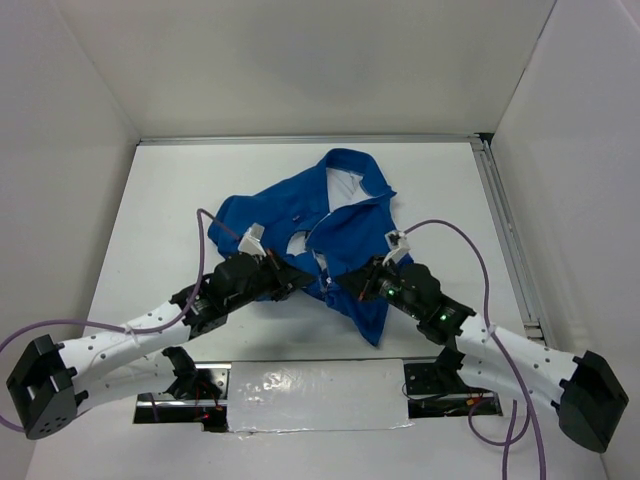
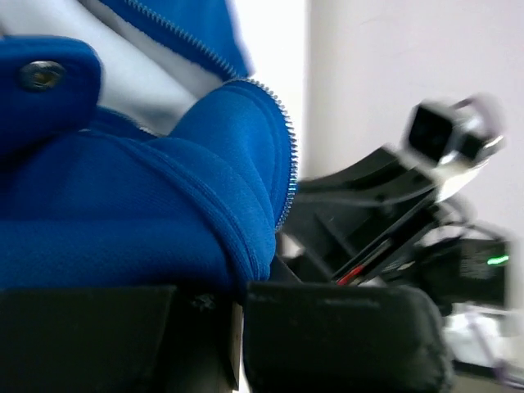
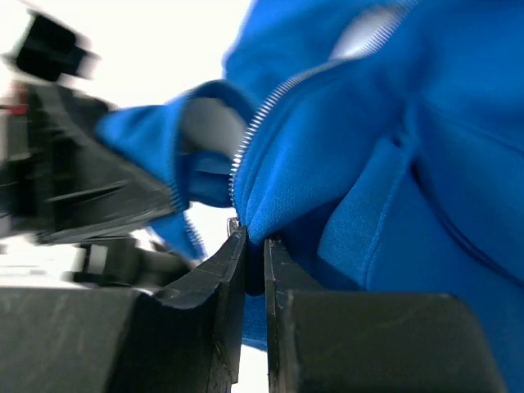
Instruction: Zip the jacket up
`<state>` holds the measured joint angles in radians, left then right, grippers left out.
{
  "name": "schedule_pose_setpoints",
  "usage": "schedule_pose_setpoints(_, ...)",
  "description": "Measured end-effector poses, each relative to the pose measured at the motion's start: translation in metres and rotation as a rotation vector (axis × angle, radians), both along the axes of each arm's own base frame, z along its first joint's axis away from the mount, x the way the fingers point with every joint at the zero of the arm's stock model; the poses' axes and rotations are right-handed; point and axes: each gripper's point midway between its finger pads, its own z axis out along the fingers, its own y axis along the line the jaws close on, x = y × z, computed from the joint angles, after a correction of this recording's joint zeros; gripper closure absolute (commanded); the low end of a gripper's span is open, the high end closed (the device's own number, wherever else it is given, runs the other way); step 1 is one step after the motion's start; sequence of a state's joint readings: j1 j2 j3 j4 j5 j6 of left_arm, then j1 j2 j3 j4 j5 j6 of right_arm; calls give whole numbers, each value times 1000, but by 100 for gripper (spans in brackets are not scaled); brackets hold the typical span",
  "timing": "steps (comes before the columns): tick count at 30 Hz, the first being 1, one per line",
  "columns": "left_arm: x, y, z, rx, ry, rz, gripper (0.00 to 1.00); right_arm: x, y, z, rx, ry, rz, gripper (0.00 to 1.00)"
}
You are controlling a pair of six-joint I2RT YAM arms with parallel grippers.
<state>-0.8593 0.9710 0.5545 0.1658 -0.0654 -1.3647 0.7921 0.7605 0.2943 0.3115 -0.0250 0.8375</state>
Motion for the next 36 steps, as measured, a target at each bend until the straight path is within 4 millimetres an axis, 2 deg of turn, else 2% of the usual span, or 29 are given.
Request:
schedule_pose_setpoints(4, -19, 11, -29, 137, 5, -89, 100, -4, 11, -40, -183, 96, 37, 100)
schedule_pose_setpoints(6, -33, 17, -49, 183, 22, -141, 100, -13, 21, -64, -280, 154, 82, 100)
schedule_pose_setpoints(7, -43, 24, -69, 223, 51, -170, 100, -17, 24, -74, -325, 177, 100, 98)
schedule_pose_setpoints(9, -54, 31, -90, 268, 87, -201, 100, -25, 30, -92, -409, 217, 136, 90)
schedule_pose_setpoints(11, -67, 42, -114, 322, 140, -227, 100, -32, 35, -103, -480, 235, 173, 75)
schedule_pose_setpoints(14, -77, 53, -134, 374, 182, -238, 100, -40, 45, -105, -543, 233, 224, 39)
schedule_pose_setpoints(15, -79, 56, -138, 382, 189, -238, 100, -44, 47, -104, -554, 227, 239, 15)
schedule_pose_setpoints(16, -80, 58, -141, 388, 192, -235, 100, -48, 49, -102, -560, 219, 257, 4)
schedule_pose_setpoints(17, -81, 60, -143, 395, 196, -232, 100, -53, 50, -100, -567, 211, 272, 0)
schedule_pose_setpoints(21, -78, 67, -152, 425, 203, -199, 100, -71, 44, -88, -559, 199, 304, 0)
schedule_pose_setpoints(25, -69, 73, -161, 459, 218, -159, 100, -84, 24, -85, -504, 232, 279, 0)
schedule_pose_setpoints(30, -56, 78, -171, 482, 264, -114, 100, -93, -5, -113, -538, 325, 210, 5)
schedule_pose_setpoints(31, -52, 79, -172, 482, 276, -106, 100, -91, -9, -118, -557, 346, 177, 6)
schedule_pose_setpoints(36, -32, 77, -167, 464, 279, -85, 100, -67, -26, -145, -703, 442, -21, 25)
